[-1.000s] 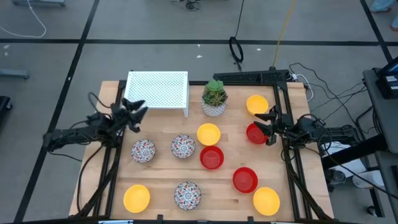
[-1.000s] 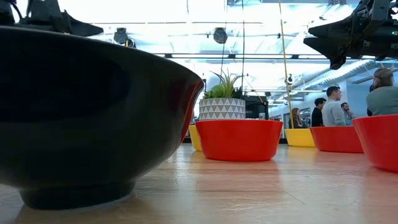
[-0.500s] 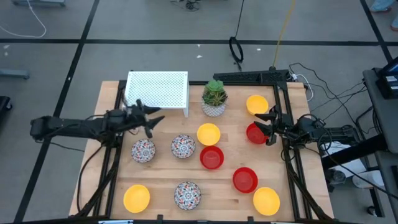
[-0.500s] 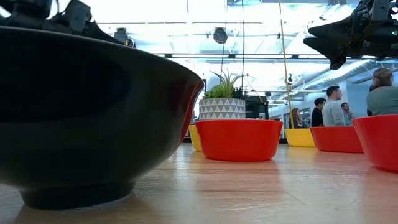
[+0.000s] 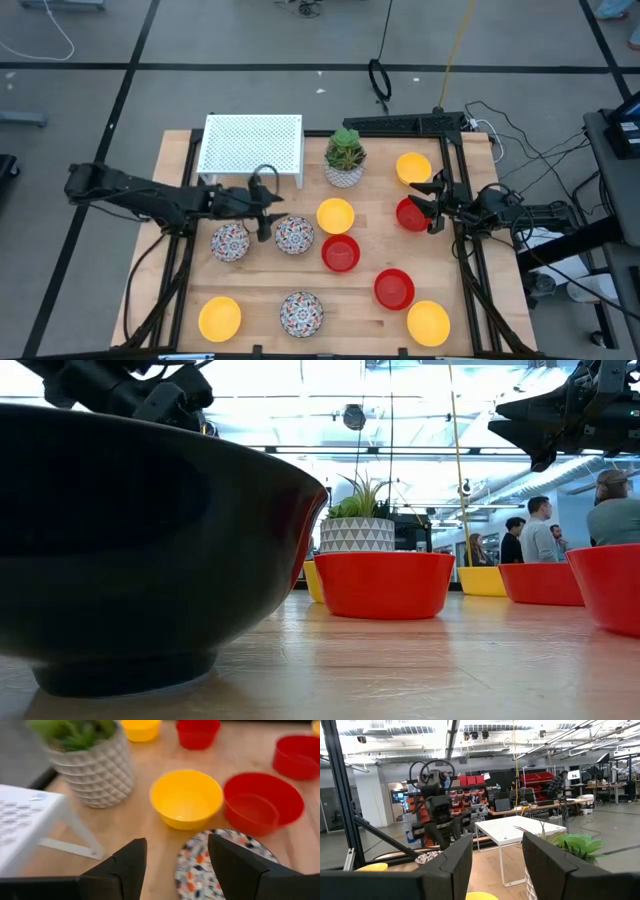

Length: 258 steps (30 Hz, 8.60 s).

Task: Pick & Place Mini bowls
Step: Put the orange patterned bowl on the shelf, then stack the orange patterned bowl on top of the orange patterned bowl on the shelf

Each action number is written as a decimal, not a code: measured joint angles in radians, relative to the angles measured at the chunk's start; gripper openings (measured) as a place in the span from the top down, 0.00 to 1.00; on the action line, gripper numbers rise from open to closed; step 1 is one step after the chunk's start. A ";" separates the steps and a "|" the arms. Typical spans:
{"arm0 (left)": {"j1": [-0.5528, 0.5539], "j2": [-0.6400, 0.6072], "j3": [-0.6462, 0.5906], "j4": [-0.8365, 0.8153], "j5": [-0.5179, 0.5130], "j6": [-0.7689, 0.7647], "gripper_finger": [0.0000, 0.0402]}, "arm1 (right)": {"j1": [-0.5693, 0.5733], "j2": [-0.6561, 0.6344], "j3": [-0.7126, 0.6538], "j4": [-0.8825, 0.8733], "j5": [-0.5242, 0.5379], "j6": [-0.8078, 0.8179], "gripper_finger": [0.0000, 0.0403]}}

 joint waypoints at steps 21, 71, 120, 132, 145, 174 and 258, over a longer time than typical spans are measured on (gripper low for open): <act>-0.213 0.278 0.152 -0.215 0.088 0.088 0.47 | 0.000 0.000 0.000 0.000 0.000 0.000 0.60; -0.160 0.253 0.393 -0.180 -0.371 0.428 0.95 | 0.000 0.008 0.000 -0.018 0.000 0.000 0.60; 0.862 0.264 0.644 -1.098 -0.158 0.172 0.91 | 0.000 0.027 0.000 -0.022 0.000 0.000 0.60; 0.871 0.340 0.646 -1.099 -0.168 0.180 0.89 | 0.000 0.027 0.000 -0.022 0.000 0.000 0.60; 0.864 0.343 0.645 -1.128 -0.168 0.202 0.90 | 0.000 0.027 0.000 -0.022 0.000 0.000 0.60; 0.816 0.343 0.642 -1.255 -0.259 0.227 0.83 | 0.000 0.027 0.000 -0.022 0.000 0.000 0.60; 0.113 0.342 0.828 -1.449 0.214 -0.561 0.51 | 0.000 0.027 0.000 -0.022 0.000 0.000 0.60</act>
